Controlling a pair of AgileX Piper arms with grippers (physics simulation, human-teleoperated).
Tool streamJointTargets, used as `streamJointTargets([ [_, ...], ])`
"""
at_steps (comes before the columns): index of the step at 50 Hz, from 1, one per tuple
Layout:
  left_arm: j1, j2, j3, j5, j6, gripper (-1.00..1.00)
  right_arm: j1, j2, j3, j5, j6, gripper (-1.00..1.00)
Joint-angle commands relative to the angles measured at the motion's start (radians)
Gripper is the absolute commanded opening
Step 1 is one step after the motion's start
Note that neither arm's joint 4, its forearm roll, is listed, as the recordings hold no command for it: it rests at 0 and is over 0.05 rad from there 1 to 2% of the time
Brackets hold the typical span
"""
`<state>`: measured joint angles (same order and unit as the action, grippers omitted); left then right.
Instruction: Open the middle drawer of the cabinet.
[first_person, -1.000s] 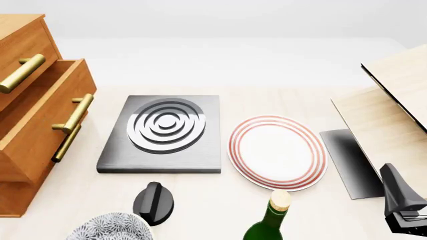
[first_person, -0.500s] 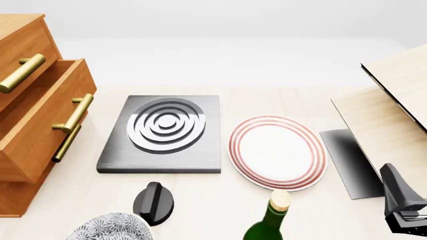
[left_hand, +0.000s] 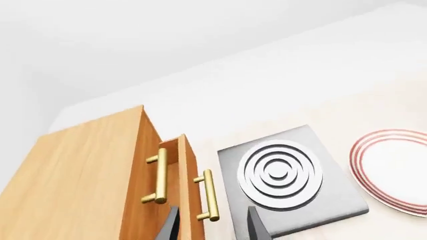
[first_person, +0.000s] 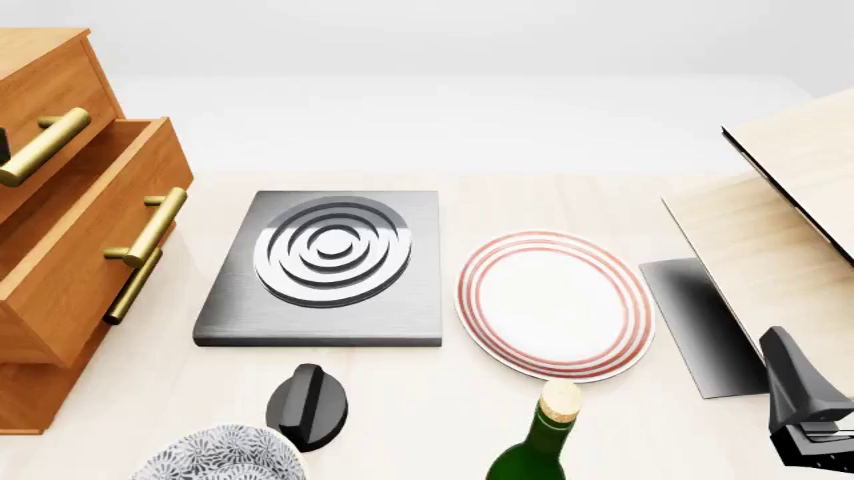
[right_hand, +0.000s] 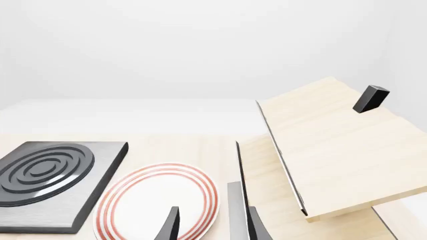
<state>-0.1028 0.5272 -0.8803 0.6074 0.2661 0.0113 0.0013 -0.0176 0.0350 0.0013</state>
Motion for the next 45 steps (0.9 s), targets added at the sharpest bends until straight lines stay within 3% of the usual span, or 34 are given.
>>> streamJointTargets([
  [1,0.029,0.039,0.023,-0.02,-0.043,1.0,-0.004,0.001,0.005,-0.01,-0.001,1.0],
  [45,0.111,0.112,0.06,-0.073,-0.116,1.0,-0.004,0.001,0.005,-0.01,-0.001,1.0],
])
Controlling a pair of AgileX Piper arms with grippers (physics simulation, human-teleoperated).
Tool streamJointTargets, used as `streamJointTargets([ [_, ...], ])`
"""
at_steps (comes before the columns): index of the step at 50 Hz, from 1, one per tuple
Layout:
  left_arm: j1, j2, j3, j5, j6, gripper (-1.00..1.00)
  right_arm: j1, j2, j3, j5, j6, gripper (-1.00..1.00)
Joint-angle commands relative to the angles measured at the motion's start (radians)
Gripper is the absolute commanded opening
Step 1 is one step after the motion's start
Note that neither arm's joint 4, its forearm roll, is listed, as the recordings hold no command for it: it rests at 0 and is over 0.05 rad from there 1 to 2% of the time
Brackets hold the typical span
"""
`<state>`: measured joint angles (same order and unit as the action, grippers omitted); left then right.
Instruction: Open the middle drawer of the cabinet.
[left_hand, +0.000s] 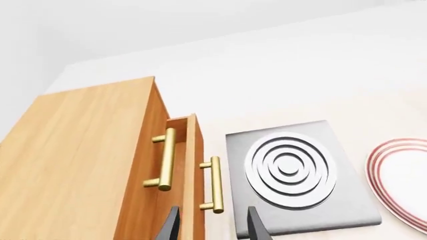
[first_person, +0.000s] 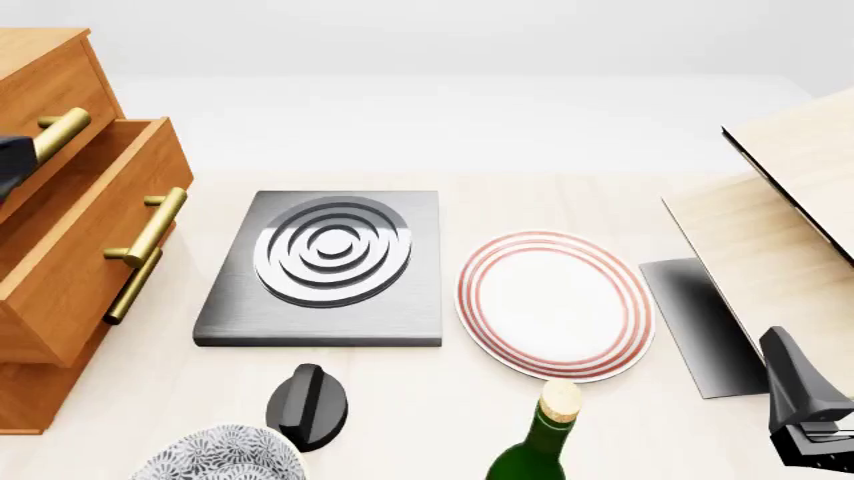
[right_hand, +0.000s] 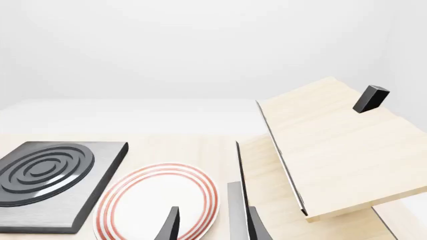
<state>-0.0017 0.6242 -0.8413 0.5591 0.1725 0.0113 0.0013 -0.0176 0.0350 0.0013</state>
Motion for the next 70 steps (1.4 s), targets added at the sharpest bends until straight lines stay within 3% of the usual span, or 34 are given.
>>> streamJointTargets([
  [1,0.011,0.016,0.023,-0.028,-0.022,1.0,-0.004,0.001,0.005,-0.01,-0.001,1.0],
  [70,0.114,0.142,0.128,-0.178,-0.094,1.0,-0.004,0.001,0.005,-0.01,-0.001,1.0],
])
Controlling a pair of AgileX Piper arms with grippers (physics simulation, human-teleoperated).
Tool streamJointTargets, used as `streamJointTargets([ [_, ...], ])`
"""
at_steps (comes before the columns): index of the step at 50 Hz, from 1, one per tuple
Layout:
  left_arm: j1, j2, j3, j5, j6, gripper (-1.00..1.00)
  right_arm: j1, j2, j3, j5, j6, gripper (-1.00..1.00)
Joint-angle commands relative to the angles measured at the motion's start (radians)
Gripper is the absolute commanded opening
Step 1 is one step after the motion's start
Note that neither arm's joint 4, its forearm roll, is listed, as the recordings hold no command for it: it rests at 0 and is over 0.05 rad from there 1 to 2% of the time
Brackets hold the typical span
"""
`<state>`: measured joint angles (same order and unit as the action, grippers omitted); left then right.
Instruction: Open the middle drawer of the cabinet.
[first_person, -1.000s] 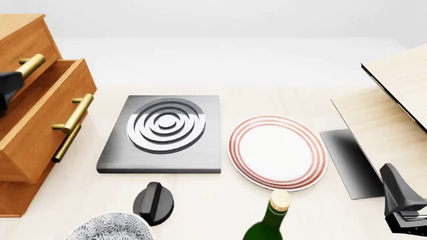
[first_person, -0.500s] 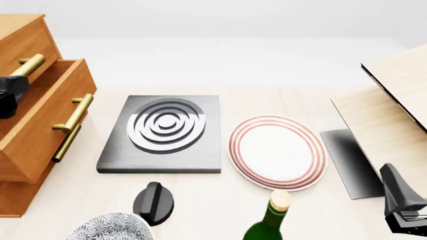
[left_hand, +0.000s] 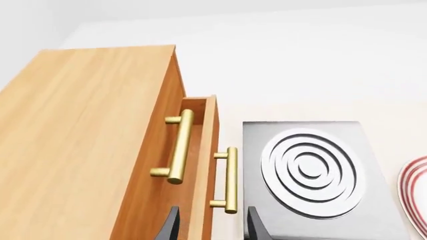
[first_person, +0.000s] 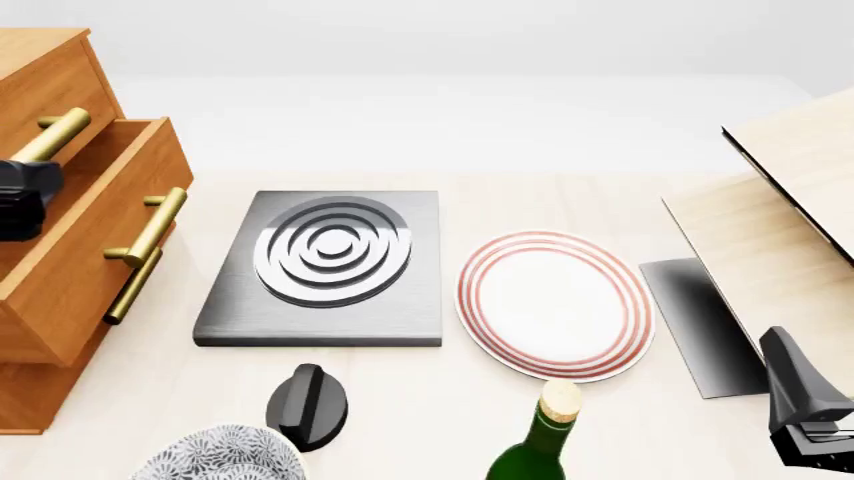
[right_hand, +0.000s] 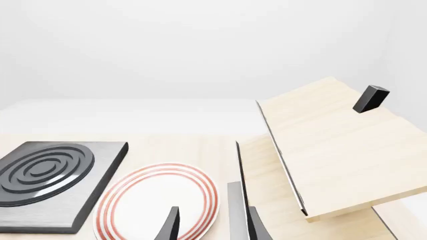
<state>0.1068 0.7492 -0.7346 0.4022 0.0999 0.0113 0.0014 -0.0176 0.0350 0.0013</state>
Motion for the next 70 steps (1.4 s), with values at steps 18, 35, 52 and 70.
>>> streamJointTargets([
  [18,0.014,0.053,0.04,-0.047,-0.038,1.0,-0.004,0.001,0.005,-0.01,-0.001,1.0],
  [35,0.026,0.085,0.053,-0.074,-0.05,1.0,-0.004,0.001,0.005,-0.01,-0.001,1.0],
  [52,0.054,0.112,0.066,-0.093,-0.056,1.0,-0.005,0.001,0.005,-0.01,-0.001,1.0],
  [70,0.049,0.161,0.089,-0.12,-0.074,1.0,-0.004,0.001,0.005,-0.01,-0.001,1.0],
])
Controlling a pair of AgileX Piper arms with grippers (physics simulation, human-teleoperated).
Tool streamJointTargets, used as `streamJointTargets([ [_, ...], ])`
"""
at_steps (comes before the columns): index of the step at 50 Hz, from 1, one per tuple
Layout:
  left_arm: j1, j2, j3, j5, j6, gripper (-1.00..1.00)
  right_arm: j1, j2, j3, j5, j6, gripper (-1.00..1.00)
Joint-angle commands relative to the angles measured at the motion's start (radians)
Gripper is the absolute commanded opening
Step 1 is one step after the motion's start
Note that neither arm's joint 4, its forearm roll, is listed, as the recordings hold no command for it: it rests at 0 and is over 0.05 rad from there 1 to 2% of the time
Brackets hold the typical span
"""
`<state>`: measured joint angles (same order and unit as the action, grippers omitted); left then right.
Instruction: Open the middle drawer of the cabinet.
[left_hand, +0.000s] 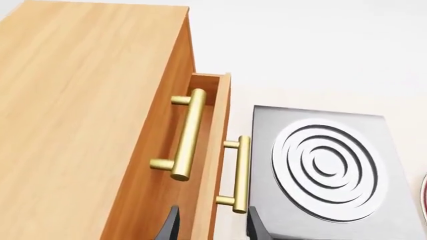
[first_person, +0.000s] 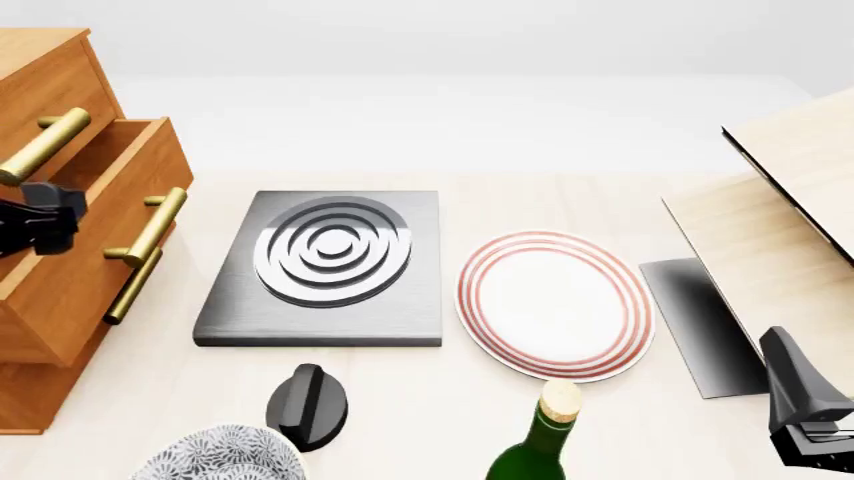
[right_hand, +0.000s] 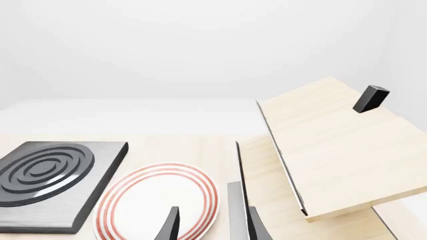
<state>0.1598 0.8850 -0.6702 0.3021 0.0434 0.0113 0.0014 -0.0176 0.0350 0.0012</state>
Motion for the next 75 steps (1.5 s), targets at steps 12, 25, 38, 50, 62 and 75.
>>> streamJointTargets([
  [12,0.003,0.043,0.038,-0.035,-0.024,1.0,-0.004,0.001,0.005,-0.01,-0.001,1.0],
  [25,0.01,0.076,0.051,-0.06,-0.032,1.0,-0.004,0.001,0.005,-0.01,-0.001,1.0],
  [38,0.008,0.094,0.059,-0.073,-0.041,1.0,-0.004,0.001,0.005,-0.01,-0.001,1.0],
  [50,0.003,0.117,0.082,-0.093,-0.041,1.0,-0.004,0.001,0.005,-0.01,-0.001,1.0],
  [62,0.002,0.145,0.101,-0.115,-0.048,1.0,-0.004,0.001,0.005,-0.01,-0.001,1.0],
  [75,-0.013,0.159,0.115,-0.129,-0.054,1.0,-0.005,0.0,0.004,-0.008,-0.001,1.0],
])
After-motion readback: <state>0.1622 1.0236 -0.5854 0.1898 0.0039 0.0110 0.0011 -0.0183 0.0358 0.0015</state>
